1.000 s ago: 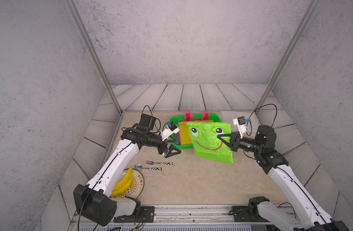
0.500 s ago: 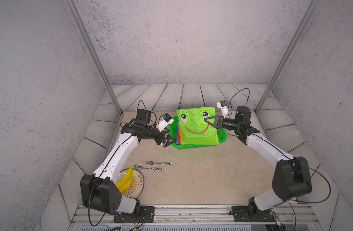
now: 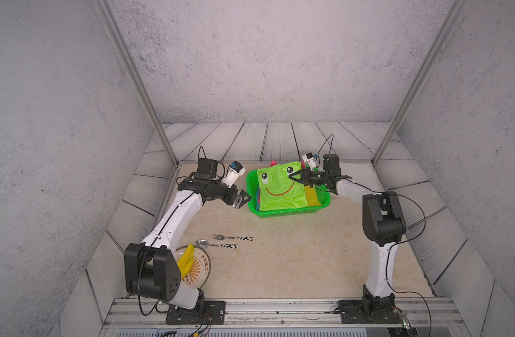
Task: Put the folded raincoat in the basket
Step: Place the raincoat in the basket.
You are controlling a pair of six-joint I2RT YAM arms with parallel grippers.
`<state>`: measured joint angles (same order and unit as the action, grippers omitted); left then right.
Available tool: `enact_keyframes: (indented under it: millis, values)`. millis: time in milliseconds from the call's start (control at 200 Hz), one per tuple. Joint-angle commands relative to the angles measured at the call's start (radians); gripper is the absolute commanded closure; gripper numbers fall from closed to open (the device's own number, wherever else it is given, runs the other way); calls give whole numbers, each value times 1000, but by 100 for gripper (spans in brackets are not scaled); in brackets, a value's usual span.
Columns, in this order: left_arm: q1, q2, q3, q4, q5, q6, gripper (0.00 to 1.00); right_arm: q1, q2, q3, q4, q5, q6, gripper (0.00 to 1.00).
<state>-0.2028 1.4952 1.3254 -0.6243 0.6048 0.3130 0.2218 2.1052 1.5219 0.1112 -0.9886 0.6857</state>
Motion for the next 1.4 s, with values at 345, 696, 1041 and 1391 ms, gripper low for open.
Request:
enact_keyframes:
  millis: [345, 696, 1041, 1391]
  values:
    - [14, 10, -32, 6, 8, -10, 1, -39, 100, 226, -516, 64, -393, 90]
    - [14, 5, -75, 59, -51, -20, 0, -39, 92, 309, -663, 285, -435, 54]
    - [14, 142, -50, 65, -106, -134, 1, -33, -61, 286, -842, 621, -514, 49]
    - [11, 236, -14, 51, -79, -217, 0, -36, -124, 175, -910, 910, -507, 38]
